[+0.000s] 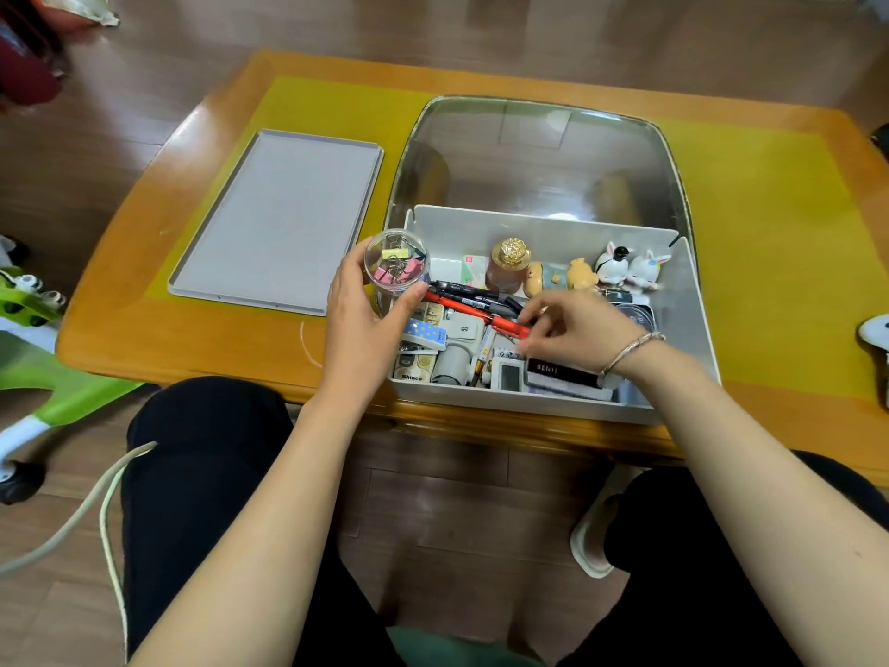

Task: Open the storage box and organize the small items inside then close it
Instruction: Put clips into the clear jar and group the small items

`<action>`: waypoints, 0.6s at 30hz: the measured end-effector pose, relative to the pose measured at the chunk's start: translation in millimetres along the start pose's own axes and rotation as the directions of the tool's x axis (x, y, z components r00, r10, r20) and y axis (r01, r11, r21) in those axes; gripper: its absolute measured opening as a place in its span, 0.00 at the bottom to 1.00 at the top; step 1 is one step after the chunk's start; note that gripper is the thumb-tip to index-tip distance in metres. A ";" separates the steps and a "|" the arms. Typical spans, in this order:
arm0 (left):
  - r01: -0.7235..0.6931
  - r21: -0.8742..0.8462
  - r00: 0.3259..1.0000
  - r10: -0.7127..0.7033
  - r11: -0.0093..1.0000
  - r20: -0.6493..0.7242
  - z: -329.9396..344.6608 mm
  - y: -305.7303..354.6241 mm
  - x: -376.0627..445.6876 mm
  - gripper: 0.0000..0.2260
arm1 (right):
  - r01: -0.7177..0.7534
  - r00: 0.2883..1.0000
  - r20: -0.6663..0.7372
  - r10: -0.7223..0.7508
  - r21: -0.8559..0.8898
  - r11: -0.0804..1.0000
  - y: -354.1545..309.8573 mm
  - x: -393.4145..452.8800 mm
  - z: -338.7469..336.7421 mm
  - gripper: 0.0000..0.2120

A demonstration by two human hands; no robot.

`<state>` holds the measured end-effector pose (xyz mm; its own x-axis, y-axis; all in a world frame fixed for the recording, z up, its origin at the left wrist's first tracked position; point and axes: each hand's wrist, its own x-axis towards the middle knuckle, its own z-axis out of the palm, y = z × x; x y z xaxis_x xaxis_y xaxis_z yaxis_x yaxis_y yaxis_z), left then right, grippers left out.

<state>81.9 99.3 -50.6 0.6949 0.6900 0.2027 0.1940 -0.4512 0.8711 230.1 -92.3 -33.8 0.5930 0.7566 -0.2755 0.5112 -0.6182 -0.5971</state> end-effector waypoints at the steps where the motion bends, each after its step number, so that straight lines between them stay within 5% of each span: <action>1: -0.002 0.008 1.000 0.002 1.000 -0.002 0.7 -0.2 -0.3 0.28 | -0.009 0.994 0.107 0.019 -0.092 0.996 -1.1 1.6 5.2 0.16; 5: 0.001 0.010 1.000 -0.001 1.000 0.003 2.1 -1.5 -1.7 0.28 | 0.080 0.974 0.225 0.011 -0.391 0.917 -6.9 12.4 22.6 0.18; 9: 0.010 -0.024 1.000 -0.010 1.000 0.008 -0.9 -2.7 0.2 0.28 | 0.067 0.990 0.139 -0.037 -0.216 0.974 -5.6 10.3 17.4 0.09; 15: 0.007 -0.076 1.000 -0.008 0.997 -0.018 -2.9 -3.6 4.8 0.27 | -0.027 0.962 -0.261 0.078 0.196 0.980 10.7 8.2 -6.0 0.05; 18: 0.022 -0.117 1.000 -0.025 0.993 -0.020 -1.2 -4.4 4.3 0.27 | 0.002 0.947 -0.312 0.072 0.229 0.973 12.9 8.6 -5.5 0.03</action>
<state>83.2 105.0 -53.0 0.6761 0.7119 0.1900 0.1272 -0.3668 0.9216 245.3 -94.9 -39.8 0.7925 0.6059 -0.0688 0.3560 -0.5513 -0.7545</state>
